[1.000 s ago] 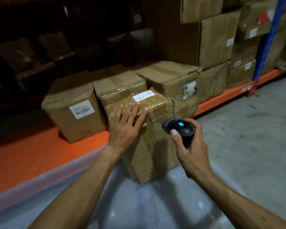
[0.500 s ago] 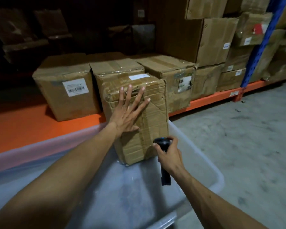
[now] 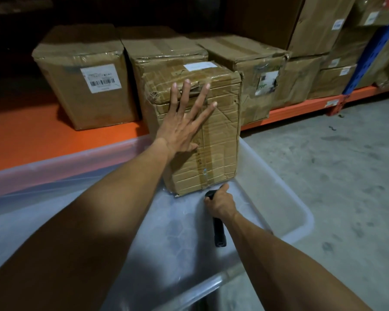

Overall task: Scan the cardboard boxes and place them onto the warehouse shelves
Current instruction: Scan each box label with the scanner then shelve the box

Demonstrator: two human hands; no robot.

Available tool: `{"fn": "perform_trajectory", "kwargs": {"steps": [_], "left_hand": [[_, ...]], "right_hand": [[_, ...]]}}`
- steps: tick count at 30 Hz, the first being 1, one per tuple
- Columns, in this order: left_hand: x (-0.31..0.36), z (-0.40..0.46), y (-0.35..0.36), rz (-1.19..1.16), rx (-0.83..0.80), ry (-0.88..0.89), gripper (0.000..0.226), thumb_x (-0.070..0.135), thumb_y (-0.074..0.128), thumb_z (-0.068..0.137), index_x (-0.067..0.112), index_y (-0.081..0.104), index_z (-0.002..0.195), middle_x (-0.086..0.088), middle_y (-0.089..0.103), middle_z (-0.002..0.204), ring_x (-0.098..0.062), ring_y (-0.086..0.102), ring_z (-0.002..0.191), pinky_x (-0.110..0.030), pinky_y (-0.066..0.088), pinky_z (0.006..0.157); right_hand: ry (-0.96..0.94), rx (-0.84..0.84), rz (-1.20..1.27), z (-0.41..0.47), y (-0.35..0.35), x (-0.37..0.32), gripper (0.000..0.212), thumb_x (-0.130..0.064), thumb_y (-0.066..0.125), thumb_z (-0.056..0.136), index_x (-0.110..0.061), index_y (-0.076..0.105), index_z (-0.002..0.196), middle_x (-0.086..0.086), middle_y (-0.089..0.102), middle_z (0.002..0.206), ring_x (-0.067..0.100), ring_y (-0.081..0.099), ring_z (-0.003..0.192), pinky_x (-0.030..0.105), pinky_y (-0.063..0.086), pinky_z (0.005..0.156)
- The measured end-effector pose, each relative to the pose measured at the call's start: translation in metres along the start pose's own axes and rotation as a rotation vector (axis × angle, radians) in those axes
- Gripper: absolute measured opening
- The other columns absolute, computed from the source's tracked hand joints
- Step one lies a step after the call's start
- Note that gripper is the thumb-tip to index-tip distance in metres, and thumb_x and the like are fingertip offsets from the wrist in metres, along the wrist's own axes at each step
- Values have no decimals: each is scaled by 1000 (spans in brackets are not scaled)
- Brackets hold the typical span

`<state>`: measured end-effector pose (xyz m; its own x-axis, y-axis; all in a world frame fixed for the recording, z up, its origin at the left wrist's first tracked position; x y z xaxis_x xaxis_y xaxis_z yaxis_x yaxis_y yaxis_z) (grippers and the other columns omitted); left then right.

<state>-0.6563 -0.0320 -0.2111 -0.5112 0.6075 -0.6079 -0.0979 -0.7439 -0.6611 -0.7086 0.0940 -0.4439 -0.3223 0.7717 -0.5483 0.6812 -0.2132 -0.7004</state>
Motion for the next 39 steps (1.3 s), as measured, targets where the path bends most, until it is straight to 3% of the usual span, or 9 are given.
{"fn": "perform_trajectory", "kwargs": {"steps": [6, 11, 15, 19, 25, 28, 33, 36, 39], "left_hand": [[0, -1, -2, -6, -3, 1, 133, 86, 61, 60, 25, -8, 157, -21, -17, 162, -57, -4, 144, -71, 1, 112], [1, -3, -6, -22, -30, -8, 132, 82, 62, 63, 24, -11, 157, -22, -23, 160, -58, -11, 142, -72, -3, 112], [1, -8, -11, -59, -60, -18, 128, 76, 64, 68, 23, -13, 156, -21, -26, 159, -59, -20, 140, -73, -9, 111], [3, -15, -24, -146, -16, -13, 110, 67, 56, 81, 19, -7, 158, -19, -16, 163, -56, -11, 144, -71, 2, 113], [-14, -22, -67, -511, 254, -122, 80, 42, 54, 92, 10, 18, 156, -21, 17, 162, -37, 34, 141, -51, 33, 112], [-46, -17, -87, -721, 331, -253, 71, 41, 52, 94, 17, 26, 155, -13, 27, 160, -27, 38, 139, -45, 36, 111], [-94, -22, -33, -893, -143, -738, 77, 76, 35, 89, 43, 13, 155, -4, 2, 166, -34, -2, 151, -62, -6, 118], [-90, -27, -14, -1201, -305, -825, 89, 84, 40, 81, 43, 14, 154, -3, -7, 166, -38, 4, 151, -59, 10, 119], [-82, -20, -18, -1266, -353, -799, 101, 83, 49, 77, 35, 10, 157, 1, -9, 165, -38, 11, 150, -51, 21, 120]], "right_hand": [[42, -22, -8, 1, -4, 3, 93, -35, 59, 103, -2, -5, 162, 25, 50, 148, 40, 53, 134, 42, 45, 104], [-28, -13, -130, -8, -28, -5, 87, -46, 61, 97, -14, 12, 161, 18, 55, 141, 36, 57, 127, 43, 49, 101], [-190, 249, -35, -33, -116, -46, 64, -59, 56, 94, -25, 40, 145, 9, 65, 125, 31, 63, 114, 45, 52, 97], [-407, 540, 310, -70, -224, -98, 61, -62, 55, 95, -23, 48, 141, 7, 65, 128, 25, 61, 110, 41, 48, 92], [-557, 341, 388, -55, -265, -173, 77, -75, 50, 92, -38, 33, 157, 13, 43, 156, 36, 42, 142, 51, 39, 113], [-495, 233, 316, -36, -253, -174, 90, -83, 50, 85, -44, 22, 161, 16, 41, 159, 40, 41, 143, 57, 38, 116], [-561, 175, 171, -49, -255, -168, 92, -82, 56, 82, -56, 12, 159, 11, 41, 160, 40, 41, 143, 62, 36, 116], [-597, 123, -11, -54, -261, -169, 99, -90, 44, 75, -58, 2, 158, 14, 32, 165, 43, 35, 146, 63, 30, 118], [-574, 58, -96, -50, -262, -168, 101, -87, 42, 74, -55, 0, 160, 12, 25, 169, 40, 29, 150, 58, 26, 121]]}}
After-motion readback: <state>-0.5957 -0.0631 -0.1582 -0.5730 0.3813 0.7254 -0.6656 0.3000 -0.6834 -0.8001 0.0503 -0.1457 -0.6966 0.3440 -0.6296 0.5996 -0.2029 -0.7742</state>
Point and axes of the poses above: each hand's wrist, its own z-axis towards the middle knuckle, its own y-axis out of the palm, x = y × z, the point moved 9 cm from there along z, towards the middle knuckle
